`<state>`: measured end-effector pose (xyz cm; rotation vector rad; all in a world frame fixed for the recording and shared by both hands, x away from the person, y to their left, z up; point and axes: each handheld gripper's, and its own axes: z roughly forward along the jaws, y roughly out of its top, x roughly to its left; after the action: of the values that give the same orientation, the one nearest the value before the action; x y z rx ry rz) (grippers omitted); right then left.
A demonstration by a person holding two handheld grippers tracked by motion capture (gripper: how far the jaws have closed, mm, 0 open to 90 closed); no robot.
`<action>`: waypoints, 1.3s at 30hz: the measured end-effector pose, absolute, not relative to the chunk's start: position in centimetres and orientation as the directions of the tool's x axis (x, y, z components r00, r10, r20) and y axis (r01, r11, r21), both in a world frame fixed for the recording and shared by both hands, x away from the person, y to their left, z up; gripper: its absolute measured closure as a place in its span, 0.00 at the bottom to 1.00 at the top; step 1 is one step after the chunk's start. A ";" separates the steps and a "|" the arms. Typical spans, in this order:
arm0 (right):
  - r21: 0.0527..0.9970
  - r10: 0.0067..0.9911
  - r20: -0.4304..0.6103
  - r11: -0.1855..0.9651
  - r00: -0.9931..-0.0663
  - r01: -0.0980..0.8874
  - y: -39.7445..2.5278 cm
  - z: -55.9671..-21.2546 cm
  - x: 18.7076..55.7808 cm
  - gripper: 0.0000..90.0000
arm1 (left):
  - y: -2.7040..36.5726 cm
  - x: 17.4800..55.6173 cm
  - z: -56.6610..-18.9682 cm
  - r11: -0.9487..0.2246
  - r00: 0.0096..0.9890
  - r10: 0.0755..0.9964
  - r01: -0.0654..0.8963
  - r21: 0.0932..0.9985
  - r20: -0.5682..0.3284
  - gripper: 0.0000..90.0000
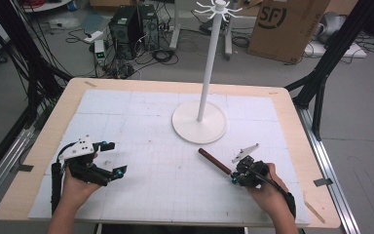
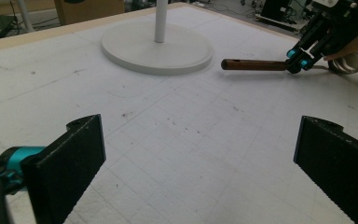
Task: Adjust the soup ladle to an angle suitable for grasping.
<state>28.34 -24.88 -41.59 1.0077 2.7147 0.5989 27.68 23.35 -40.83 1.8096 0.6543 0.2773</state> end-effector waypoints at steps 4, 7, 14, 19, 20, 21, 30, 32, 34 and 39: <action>0.483 0.669 -0.033 0.661 -0.743 0.574 -25.3 -41.0 28.3 0.94 | 23.3 27.7 -40.8 -0.210 0.818 0.560 0.295 0.932 -0.132 0.03; 0.531 0.674 -0.036 0.639 -0.738 0.557 -25.6 -40.3 28.2 0.94 | 23.4 27.7 -40.8 -0.204 0.816 0.562 0.295 0.933 -0.135 0.03; 0.637 0.677 -0.052 0.589 -0.734 0.498 -25.8 -38.4 27.7 0.94 | 23.4 27.6 -40.8 -0.201 0.817 0.561 0.295 0.934 -0.137 0.03; 0.701 0.678 -0.047 0.546 -0.734 0.460 -25.8 -37.1 27.3 0.94 | 23.5 27.6 -40.7 -0.198 0.816 0.562 0.291 0.936 -0.135 0.03; 0.711 0.678 -0.046 0.539 -0.734 0.453 -25.8 -36.8 27.3 0.94 | 23.6 27.6 -40.7 -0.195 0.815 0.562 0.293 0.936 -0.138 0.03; 0.721 0.676 -0.044 0.531 -0.736 0.445 -25.8 -36.6 27.2 0.94 | 23.6 27.6 -40.7 -0.195 0.815 0.562 0.293 0.936 -0.138 0.03; 0.765 0.692 -0.008 0.469 -0.722 0.441 -26.3 -35.4 27.5 0.94 | 23.7 27.8 -40.6 -0.188 0.818 0.560 0.284 0.940 -0.134 0.03; 0.765 0.693 -0.006 0.468 -0.721 0.443 -26.3 -35.4 27.8 0.94 | 23.7 27.9 -40.6 -0.193 0.819 0.559 0.283 0.940 -0.132 0.03; 0.763 0.695 -0.007 0.469 -0.719 0.445 -26.2 -35.4 27.9 0.94 | 23.7 28.0 -40.6 -0.194 0.817 0.561 0.284 0.939 -0.131 0.03; 0.775 0.692 -0.012 0.462 -0.721 0.430 -25.6 -35.0 28.3 0.94 | 23.7 28.0 -40.6 -0.197 0.818 0.561 0.284 0.938 -0.130 0.03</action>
<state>28.31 -25.58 -34.95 0.9530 2.3898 1.1282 27.95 23.71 -40.62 1.7933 0.6488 0.2847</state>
